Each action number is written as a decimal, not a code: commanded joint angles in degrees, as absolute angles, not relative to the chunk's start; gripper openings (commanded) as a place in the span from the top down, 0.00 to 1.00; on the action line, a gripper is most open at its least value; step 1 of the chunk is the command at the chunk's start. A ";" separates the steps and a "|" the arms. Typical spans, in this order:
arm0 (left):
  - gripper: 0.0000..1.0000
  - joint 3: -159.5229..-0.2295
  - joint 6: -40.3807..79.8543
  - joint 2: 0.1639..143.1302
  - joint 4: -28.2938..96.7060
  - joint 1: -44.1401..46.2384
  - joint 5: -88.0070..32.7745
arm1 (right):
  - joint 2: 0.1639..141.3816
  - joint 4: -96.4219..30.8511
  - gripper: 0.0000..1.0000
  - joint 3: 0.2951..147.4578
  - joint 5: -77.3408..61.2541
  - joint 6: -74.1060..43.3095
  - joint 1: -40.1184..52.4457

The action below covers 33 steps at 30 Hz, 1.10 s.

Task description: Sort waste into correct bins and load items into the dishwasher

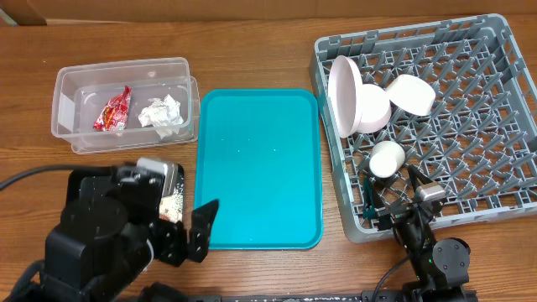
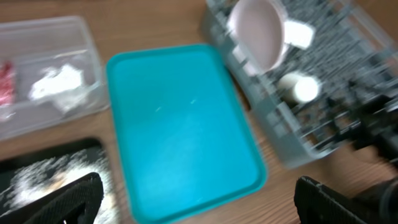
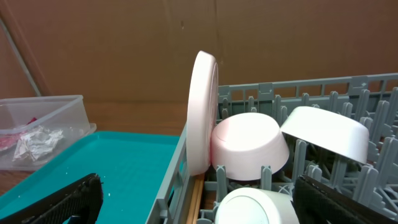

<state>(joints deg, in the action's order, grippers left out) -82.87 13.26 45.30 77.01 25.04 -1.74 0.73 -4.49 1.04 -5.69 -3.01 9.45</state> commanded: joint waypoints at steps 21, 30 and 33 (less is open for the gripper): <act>0.00 -35.77 -8.12 17.17 35.75 3.40 -10.66 | 0.16 -4.21 0.00 0.45 -5.65 -3.27 9.28; 0.00 -14.15 -8.12 4.97 19.94 3.38 -15.03 | 0.16 -4.21 0.00 0.45 -5.65 -3.27 9.28; 0.00 -8.54 -8.12 1.37 16.95 3.38 -16.86 | 0.16 -4.21 0.00 0.45 -5.65 -3.27 9.28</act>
